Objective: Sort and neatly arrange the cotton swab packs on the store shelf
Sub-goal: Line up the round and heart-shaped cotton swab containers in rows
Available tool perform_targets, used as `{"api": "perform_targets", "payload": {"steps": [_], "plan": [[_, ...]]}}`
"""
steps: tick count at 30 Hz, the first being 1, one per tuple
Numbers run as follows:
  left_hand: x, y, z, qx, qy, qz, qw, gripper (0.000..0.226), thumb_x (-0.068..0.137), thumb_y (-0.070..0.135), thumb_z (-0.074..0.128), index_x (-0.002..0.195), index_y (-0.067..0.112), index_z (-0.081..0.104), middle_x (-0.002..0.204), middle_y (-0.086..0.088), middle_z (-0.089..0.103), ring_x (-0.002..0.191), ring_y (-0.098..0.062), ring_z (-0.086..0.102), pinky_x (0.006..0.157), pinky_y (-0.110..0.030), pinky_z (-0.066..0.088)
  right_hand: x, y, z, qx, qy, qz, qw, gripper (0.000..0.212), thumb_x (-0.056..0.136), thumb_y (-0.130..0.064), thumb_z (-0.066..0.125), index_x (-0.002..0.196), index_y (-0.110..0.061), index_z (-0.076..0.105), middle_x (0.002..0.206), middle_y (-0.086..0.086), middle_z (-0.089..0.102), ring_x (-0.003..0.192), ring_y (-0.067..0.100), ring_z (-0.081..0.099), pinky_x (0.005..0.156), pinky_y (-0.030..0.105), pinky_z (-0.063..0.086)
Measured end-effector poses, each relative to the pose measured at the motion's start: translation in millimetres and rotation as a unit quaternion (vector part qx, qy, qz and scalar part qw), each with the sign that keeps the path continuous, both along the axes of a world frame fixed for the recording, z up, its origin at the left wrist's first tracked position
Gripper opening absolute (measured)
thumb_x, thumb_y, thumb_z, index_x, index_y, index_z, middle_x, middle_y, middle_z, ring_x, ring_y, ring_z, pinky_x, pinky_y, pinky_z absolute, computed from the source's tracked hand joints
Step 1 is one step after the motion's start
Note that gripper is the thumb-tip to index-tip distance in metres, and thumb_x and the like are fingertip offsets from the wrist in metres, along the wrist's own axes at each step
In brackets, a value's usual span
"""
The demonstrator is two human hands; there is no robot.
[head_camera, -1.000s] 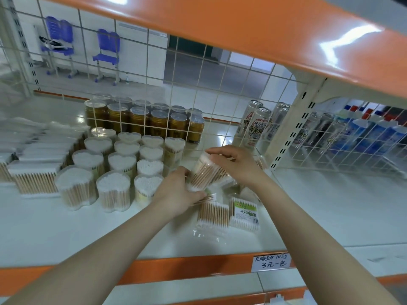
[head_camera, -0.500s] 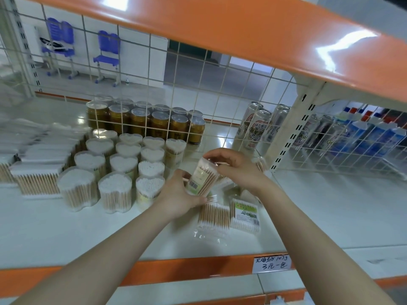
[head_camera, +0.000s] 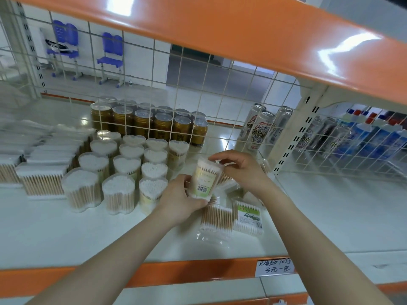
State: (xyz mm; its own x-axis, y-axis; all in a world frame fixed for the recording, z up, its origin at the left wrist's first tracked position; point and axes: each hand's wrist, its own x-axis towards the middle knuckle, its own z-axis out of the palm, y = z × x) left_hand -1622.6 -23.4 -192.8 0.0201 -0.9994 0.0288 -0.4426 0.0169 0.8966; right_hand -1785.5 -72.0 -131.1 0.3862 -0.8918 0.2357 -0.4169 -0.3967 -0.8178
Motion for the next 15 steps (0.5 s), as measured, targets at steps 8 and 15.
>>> {"api": "perform_targets", "payload": {"steps": [8,15], "plan": [[-4.4,5.1,-1.7,-0.051,-0.081,0.062,0.994,0.063,0.069,0.033,0.079,0.117,0.012,0.044,0.115,-0.004,0.054,0.1,-0.018,0.055,0.073,-0.025,0.043,1.5,0.9,-2.8,0.025,-0.019,-0.025,0.999,0.042,0.087,0.009,0.049,0.095,-0.029,0.066,0.09,-0.016,0.065,0.079,-0.007,0.061,0.083,0.017,0.05],[-6.3,8.1,-2.9,-0.072,-0.112,0.059,0.989,0.066,0.071,0.035,0.077,0.121,0.012,0.042,0.121,-0.004,0.049,0.102,-0.018,0.053,0.073,-0.022,0.039,-1.2,0.1,-5.1,0.051,-0.02,-0.031,0.998,0.026,0.09,-0.005,0.055,0.089,-0.028,0.067,0.09,-0.012,0.068,0.085,0.003,0.063,0.085,0.021,0.05]]}}
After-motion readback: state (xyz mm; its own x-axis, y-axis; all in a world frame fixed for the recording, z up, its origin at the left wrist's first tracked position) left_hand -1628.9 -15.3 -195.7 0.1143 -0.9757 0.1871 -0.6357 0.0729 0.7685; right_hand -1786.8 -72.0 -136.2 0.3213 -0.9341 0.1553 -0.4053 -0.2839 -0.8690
